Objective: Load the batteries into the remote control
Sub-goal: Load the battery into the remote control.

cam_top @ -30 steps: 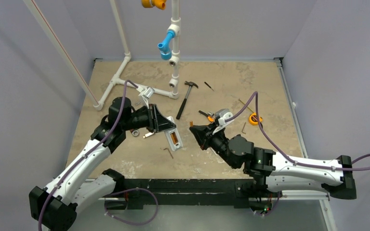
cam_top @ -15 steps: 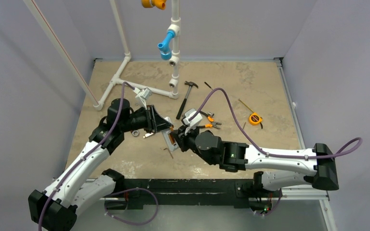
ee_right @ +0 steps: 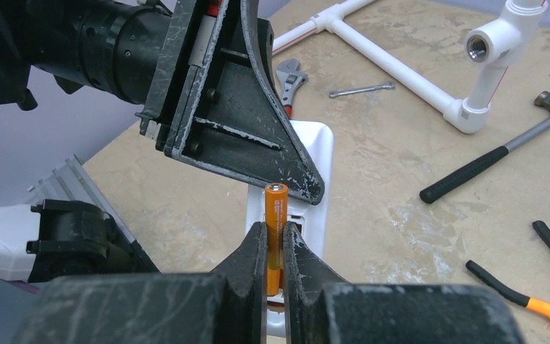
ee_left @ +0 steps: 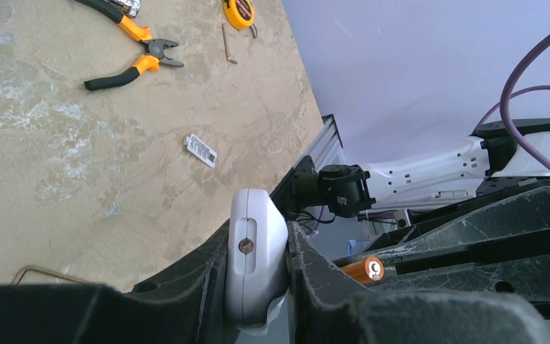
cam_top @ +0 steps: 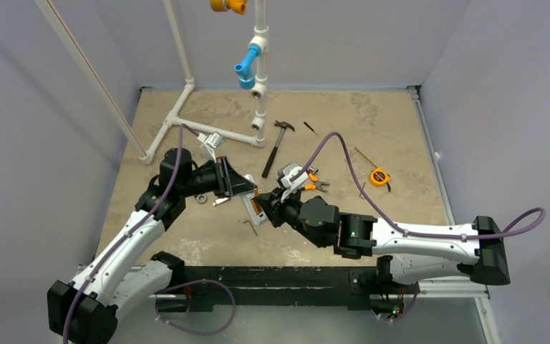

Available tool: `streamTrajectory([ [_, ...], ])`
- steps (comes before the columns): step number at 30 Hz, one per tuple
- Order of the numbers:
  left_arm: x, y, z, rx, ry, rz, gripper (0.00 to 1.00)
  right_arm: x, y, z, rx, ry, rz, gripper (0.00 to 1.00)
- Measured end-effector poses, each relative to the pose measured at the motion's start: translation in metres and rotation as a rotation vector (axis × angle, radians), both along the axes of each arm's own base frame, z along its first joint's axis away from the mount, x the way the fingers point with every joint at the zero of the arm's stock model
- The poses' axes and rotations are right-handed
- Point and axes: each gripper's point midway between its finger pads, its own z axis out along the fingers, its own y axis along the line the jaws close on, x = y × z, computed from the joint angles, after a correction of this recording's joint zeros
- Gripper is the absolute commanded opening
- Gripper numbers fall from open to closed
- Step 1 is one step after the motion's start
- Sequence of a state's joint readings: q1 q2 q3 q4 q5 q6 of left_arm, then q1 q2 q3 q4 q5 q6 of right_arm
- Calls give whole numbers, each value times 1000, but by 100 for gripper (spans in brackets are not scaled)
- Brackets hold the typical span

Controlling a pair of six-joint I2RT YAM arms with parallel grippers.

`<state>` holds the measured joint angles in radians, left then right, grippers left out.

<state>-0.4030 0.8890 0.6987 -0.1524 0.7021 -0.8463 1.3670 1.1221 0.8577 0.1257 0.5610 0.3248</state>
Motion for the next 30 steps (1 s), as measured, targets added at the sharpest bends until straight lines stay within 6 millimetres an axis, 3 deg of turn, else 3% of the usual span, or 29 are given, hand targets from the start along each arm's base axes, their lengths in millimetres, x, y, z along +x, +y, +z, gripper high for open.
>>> streamTrajectory([
  [22, 7, 3, 4, -71, 23, 13, 0, 5, 4, -30, -105, 16, -25, 0],
  [30, 9, 4, 8, -85, 6, 13, 0, 6, 3, -27, -108, 15, -31, 14],
])
